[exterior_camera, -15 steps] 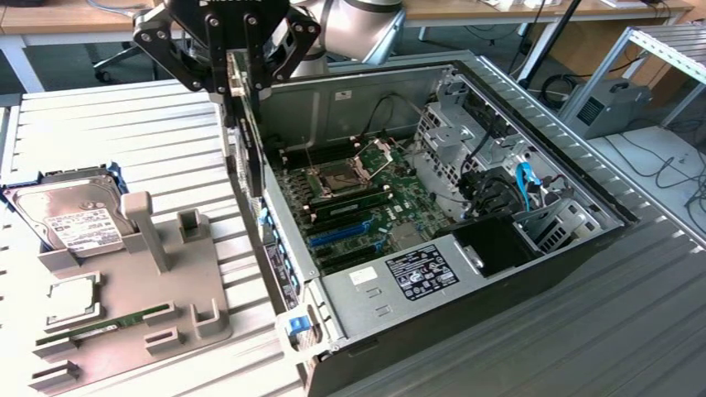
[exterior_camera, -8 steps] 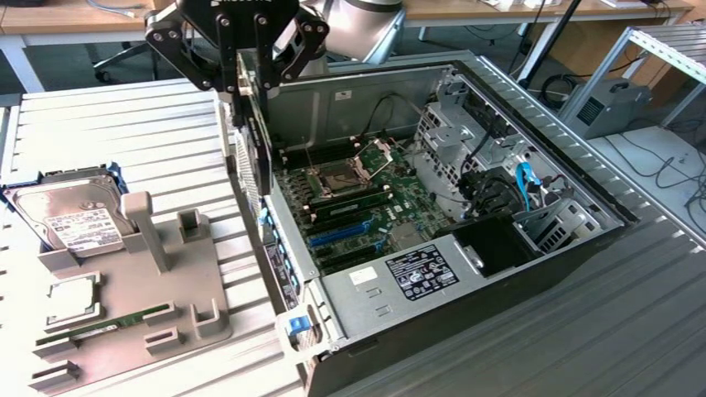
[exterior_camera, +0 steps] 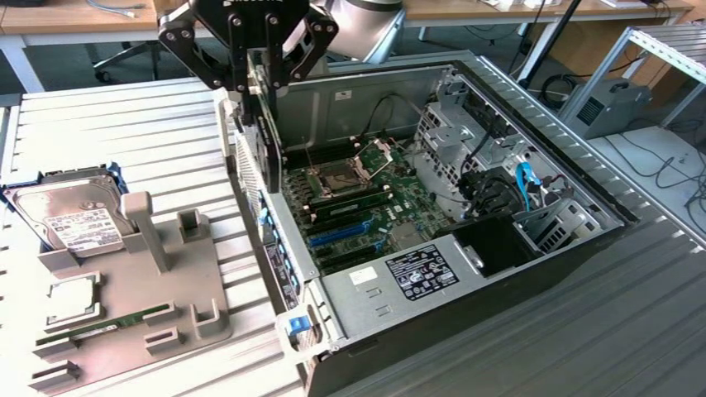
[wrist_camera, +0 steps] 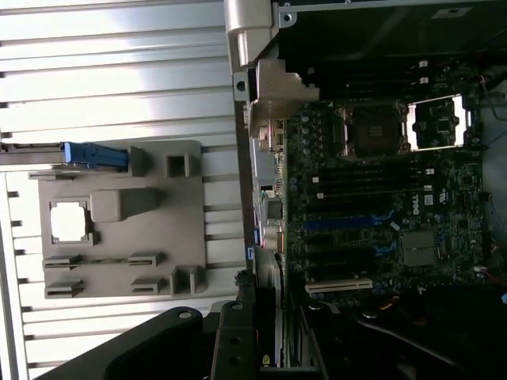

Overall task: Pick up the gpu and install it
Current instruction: 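Pick up the gpu and move the gpu toward the slot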

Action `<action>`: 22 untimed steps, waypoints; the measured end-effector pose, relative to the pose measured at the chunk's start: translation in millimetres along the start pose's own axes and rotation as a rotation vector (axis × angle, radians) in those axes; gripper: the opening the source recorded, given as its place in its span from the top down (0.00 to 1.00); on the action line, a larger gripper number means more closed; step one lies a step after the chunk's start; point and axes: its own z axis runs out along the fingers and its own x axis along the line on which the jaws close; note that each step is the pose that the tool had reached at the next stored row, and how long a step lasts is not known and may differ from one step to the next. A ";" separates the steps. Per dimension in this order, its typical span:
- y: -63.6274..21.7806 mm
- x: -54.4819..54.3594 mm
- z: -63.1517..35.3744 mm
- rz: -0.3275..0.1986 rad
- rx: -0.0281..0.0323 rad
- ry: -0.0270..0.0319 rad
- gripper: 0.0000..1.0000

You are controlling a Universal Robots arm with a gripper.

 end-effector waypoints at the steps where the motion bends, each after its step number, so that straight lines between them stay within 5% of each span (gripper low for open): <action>1: 0.0 -0.7 0.0 0.000 0.0000 0.0000 0.74; 22: 0.9 -12.6 0.7 0.000 0.0000 0.0000 0.74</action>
